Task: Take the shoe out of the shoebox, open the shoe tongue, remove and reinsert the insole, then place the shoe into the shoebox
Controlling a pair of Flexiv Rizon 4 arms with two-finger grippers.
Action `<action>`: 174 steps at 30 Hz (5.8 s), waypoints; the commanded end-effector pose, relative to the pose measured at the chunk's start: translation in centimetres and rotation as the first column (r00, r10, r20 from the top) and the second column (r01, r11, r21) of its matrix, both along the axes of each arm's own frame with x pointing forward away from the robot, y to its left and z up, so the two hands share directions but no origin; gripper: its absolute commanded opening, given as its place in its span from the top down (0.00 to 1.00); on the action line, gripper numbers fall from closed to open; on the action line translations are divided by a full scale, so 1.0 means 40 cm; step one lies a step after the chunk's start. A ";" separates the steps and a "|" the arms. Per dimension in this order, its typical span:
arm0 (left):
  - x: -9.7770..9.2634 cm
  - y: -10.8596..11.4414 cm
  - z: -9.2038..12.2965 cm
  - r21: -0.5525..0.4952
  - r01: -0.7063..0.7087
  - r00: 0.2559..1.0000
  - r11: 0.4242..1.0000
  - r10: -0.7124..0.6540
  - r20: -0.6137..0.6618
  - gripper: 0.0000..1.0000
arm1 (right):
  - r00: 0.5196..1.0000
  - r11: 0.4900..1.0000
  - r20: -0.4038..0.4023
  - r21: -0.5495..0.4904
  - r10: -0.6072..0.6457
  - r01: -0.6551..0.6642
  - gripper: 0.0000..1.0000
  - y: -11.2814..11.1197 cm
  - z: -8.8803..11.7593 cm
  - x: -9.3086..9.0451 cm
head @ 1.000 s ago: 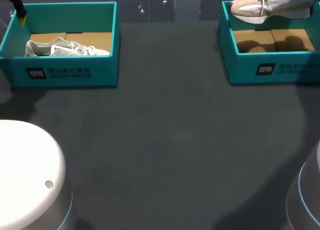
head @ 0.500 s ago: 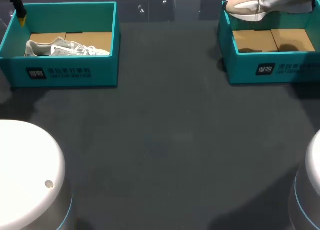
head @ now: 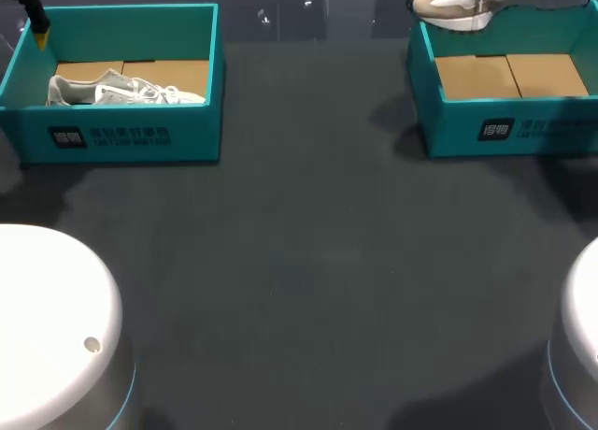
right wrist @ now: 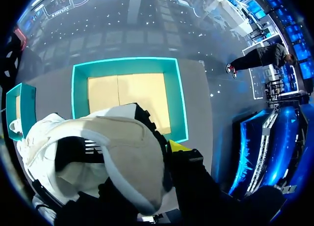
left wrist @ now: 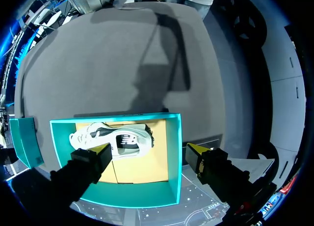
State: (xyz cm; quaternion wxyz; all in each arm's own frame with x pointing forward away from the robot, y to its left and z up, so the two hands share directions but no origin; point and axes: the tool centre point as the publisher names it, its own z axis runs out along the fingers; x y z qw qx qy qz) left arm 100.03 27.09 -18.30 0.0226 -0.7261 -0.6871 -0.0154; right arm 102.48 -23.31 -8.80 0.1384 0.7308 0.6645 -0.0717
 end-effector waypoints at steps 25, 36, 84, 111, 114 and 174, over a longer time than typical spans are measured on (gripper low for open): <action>-0.001 0.001 -0.001 0.001 0.001 1.000 1.000 -0.001 0.002 0.00 | 0.989 0.992 0.151 -0.127 0.008 0.012 1.00 0.435 0.012 -0.452; -0.001 0.001 -0.001 0.001 0.001 1.000 1.000 -0.001 0.002 0.00 | 0.989 0.991 0.146 -0.126 -0.029 0.048 1.00 0.608 -0.080 -0.609; -0.001 0.001 -0.001 0.001 0.001 1.000 1.000 -0.001 0.002 0.00 | 0.996 1.000 0.090 0.025 -0.017 0.015 1.00 0.832 -0.420 -0.789; -0.001 0.001 -0.001 0.001 0.001 1.000 1.000 -0.001 0.002 0.00 | 0.997 0.989 0.049 0.143 -0.054 0.047 1.00 0.756 -0.662 -0.903; -0.001 0.001 -0.001 0.001 0.001 1.000 1.000 -0.001 0.002 0.00 | 0.997 0.986 0.038 0.156 -0.063 0.056 1.00 0.747 -0.671 -0.896; -0.001 0.001 -0.001 0.001 0.001 1.000 1.000 -0.001 0.002 0.00 | 0.995 0.991 -0.097 0.130 -0.019 0.032 0.00 0.702 -0.756 -0.871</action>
